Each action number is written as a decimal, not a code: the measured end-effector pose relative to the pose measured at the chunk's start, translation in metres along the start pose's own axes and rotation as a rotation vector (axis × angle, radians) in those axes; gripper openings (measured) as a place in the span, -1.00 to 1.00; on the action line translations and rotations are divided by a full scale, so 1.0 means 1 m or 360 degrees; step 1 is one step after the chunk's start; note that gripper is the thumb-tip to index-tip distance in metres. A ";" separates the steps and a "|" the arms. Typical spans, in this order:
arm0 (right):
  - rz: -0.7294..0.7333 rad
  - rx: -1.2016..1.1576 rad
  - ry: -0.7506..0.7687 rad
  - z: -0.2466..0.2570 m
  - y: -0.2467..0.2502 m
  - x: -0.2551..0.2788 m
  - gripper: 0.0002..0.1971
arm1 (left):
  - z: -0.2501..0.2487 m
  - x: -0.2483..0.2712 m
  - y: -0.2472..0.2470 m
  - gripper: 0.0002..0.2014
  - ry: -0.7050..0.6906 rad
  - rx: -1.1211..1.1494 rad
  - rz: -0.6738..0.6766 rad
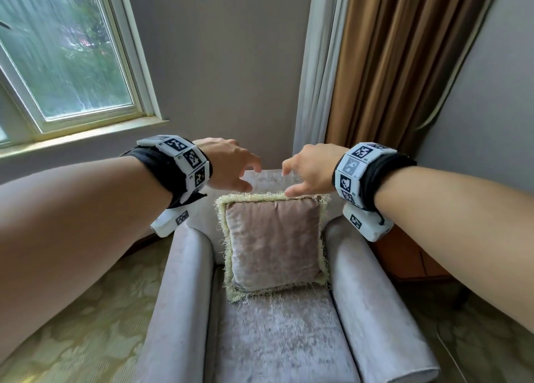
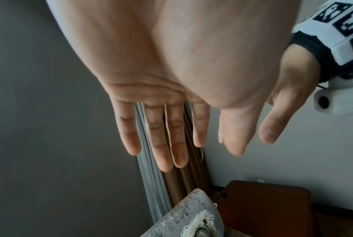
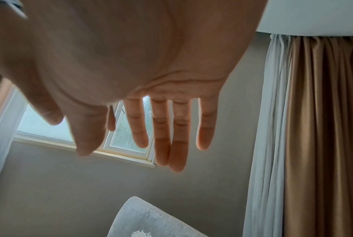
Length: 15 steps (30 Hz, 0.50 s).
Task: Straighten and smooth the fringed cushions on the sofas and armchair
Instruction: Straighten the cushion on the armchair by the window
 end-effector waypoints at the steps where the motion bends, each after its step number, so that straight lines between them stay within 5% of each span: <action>1: -0.0009 0.0004 -0.0005 0.000 0.003 0.002 -0.40 | -0.001 0.001 0.002 -0.48 -0.0002 -0.0006 -0.0011; 15: -0.0004 -0.0101 -0.0050 -0.027 -0.016 -0.018 -0.40 | 0.007 -0.032 -0.027 -0.47 0.0012 0.0069 0.0069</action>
Point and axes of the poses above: each hand's wrist, its own x-axis away from the middle knuckle, its own y-axis out of the back of the hand, z = x × y, the point moved 10 cm from there along -x, towards the middle knuckle, and after that the axes turned 12 degrees about y, right-handed, at the moved point
